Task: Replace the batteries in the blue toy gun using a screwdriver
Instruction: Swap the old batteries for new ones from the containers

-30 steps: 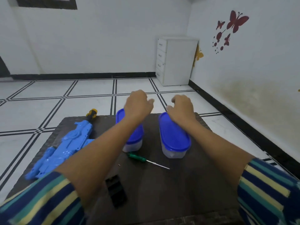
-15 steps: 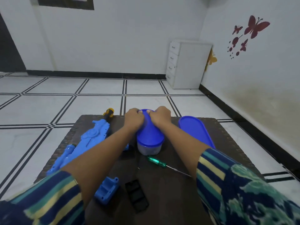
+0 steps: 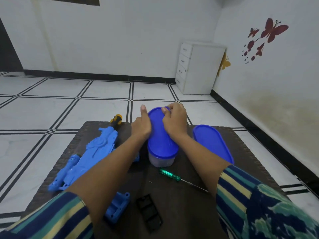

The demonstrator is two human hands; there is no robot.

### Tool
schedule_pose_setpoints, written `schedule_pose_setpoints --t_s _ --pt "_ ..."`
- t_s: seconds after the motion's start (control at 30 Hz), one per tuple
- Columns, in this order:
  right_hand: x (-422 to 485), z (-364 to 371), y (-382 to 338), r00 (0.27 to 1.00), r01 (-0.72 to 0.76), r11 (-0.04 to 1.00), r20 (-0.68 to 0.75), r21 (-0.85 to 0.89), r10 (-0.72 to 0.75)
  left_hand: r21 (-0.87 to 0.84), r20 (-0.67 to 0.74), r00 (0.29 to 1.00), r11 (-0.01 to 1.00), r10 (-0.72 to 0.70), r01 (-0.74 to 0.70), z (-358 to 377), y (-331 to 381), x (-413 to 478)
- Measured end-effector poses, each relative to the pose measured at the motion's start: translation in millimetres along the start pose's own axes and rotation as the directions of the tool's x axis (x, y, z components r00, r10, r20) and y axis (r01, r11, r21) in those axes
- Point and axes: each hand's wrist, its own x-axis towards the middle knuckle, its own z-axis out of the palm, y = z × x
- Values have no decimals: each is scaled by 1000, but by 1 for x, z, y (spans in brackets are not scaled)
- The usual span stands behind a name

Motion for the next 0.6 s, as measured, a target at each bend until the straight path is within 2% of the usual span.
schedule_pose_setpoints --t_s 0.07,0.17,0.27,0.37,0.47,0.6 --pt "-2 -5 -5 996 59 998 -65 26 -57 -38 30 996 996 -83 84 -5 -2 8" --pt "-4 -14 -10 991 57 997 -126 47 -51 22 171 979 994 -109 107 -12 -9 17" --pt "-6 -24 -16 980 90 988 -190 128 -65 285 221 974 958 -45 -20 -18 -3 8" --pt "-8 -34 -20 985 93 981 -159 173 -65 426 147 982 889 115 -168 -21 6 -11" --pt "-13 -43 -17 992 56 979 -120 198 -32 393 116 983 902 144 -178 -18 5 -20" --pt "-11 -51 -11 993 -109 961 -12 252 116 327 146 974 921 172 -212 -16 4 -27"
